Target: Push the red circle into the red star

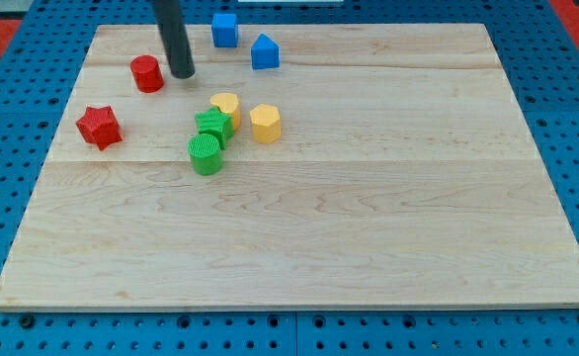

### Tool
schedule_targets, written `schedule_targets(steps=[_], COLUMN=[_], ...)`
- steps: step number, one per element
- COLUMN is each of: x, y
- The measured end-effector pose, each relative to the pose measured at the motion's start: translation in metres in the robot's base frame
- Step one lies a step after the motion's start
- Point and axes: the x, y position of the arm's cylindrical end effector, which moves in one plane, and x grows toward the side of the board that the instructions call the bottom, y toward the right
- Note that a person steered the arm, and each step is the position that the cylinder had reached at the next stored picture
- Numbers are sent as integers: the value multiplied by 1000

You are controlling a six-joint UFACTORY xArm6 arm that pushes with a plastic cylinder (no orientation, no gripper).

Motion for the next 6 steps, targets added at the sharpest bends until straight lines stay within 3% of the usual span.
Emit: schedule_targets(steps=[1,3,4,6], x=[-17,73,39,45], y=[-37,-104,-88,-37])
